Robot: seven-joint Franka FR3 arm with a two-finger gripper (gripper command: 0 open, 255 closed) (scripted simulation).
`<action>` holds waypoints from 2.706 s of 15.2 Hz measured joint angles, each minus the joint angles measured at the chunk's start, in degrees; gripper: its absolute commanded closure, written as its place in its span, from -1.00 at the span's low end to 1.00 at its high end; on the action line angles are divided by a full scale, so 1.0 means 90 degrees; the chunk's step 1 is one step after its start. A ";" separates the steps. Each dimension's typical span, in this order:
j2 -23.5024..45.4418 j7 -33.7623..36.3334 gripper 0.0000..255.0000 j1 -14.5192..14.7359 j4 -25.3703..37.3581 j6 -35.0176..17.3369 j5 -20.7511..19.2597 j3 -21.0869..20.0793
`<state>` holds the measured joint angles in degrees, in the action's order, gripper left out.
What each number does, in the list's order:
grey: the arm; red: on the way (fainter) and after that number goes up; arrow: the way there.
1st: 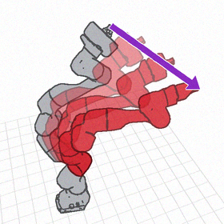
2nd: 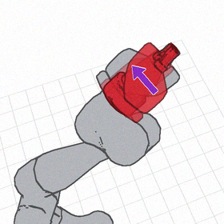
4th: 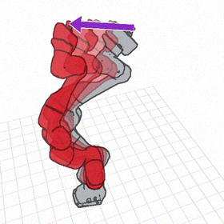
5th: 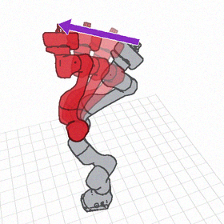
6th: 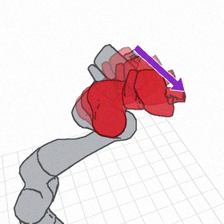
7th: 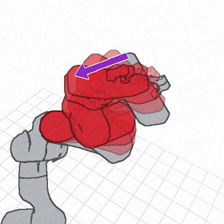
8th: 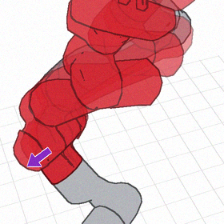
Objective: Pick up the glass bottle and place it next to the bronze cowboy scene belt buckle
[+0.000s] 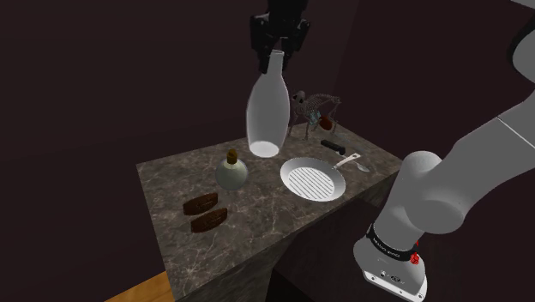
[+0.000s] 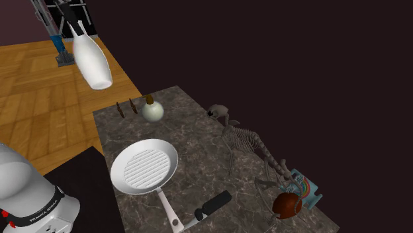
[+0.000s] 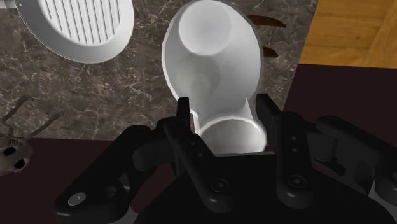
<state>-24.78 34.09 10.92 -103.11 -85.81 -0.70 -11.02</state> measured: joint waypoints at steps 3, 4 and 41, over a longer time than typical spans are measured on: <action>0.0078 0.0447 1.00 0.0109 0.0391 0.0325 0.0072 -0.0347; 0.0100 0.0582 1.00 0.0140 0.0515 0.0434 0.0093 -0.0448; -0.0671 0.1218 1.00 0.0476 -0.2824 -0.2134 0.0459 -0.0959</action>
<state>-30.81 45.04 15.20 -128.52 -105.01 3.44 -19.65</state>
